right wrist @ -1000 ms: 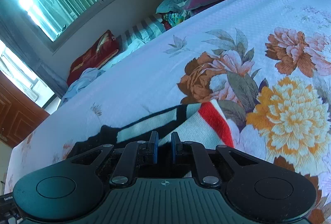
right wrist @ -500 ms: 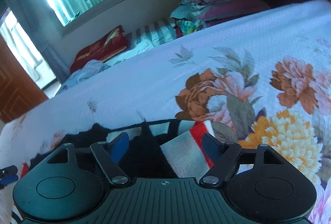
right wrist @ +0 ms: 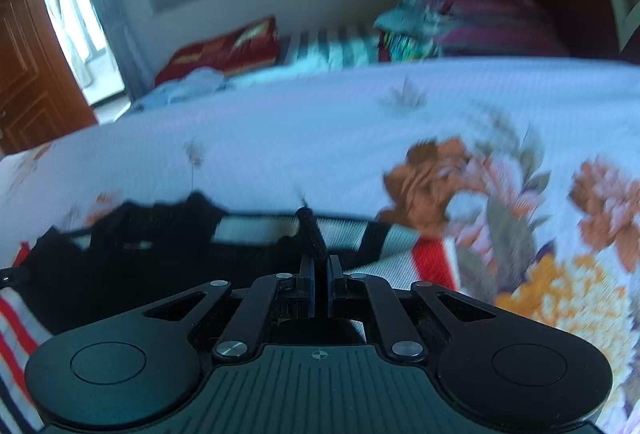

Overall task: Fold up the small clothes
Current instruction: 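Fold the held hem over the sweater body toward the collar fold, then open both grippers and release the folded hem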

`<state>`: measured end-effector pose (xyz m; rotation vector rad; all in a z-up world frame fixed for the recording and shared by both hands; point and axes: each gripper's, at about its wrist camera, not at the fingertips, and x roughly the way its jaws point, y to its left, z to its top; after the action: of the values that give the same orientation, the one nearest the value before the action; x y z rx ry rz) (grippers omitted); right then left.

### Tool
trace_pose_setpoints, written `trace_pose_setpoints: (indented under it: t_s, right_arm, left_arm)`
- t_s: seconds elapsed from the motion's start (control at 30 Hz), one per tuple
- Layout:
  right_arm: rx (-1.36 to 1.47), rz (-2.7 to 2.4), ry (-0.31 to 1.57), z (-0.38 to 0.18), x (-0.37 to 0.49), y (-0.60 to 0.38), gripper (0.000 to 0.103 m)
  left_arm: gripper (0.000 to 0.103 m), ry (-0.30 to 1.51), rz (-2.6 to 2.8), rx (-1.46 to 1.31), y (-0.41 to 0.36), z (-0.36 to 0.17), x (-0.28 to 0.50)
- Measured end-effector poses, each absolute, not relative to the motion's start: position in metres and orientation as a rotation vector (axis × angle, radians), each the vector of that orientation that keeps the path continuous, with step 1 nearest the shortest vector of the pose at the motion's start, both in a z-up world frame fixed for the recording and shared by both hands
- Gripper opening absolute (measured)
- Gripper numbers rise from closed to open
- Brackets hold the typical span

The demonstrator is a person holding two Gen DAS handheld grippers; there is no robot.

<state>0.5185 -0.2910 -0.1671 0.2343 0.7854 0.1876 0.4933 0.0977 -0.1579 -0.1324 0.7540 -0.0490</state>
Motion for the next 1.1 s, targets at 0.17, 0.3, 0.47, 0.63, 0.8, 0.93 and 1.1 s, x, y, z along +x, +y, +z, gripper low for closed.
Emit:
trace_pose_setpoints:
  t_s: [0.17,0.3,0.47,0.63,0.8,0.93,1.1]
  right_arm:
    - [0.222,0.1,0.718,-0.162,0.52,-0.297,0.004]
    - [0.194,0.081,0.79,-0.186,0.53,-0.294,0.004]
    - [0.233,0.095,0.781,-0.185,0.527,-0.303,0.009]
    - [0.231,0.084,0.741,-0.164,0.51,-0.306,0.048]
    - [0.236,0.134,0.703,-0.142,0.485,-0.301,0.048]
    - [0.182,0.231,0.708,-0.137,0.464,-0.27,0.041]
    - [0.167,0.33,0.754,-0.149,0.449,-0.231,0.04]
  left_arm:
    - [0.004,0.701,0.036,-0.169,0.108,-0.161,0.489]
    - [0.005,0.721,0.059,-0.143,0.101,-0.173,0.488]
    - [0.021,0.735,0.051,-0.11,0.101,-0.168,0.488]
    - [0.043,0.744,0.003,-0.138,0.107,-0.16,0.48]
    - [0.053,0.685,0.001,-0.158,0.109,-0.142,0.456]
    - [0.053,0.673,-0.101,-0.184,0.089,-0.13,0.441]
    - [0.053,0.724,-0.188,-0.186,0.051,-0.138,0.437]
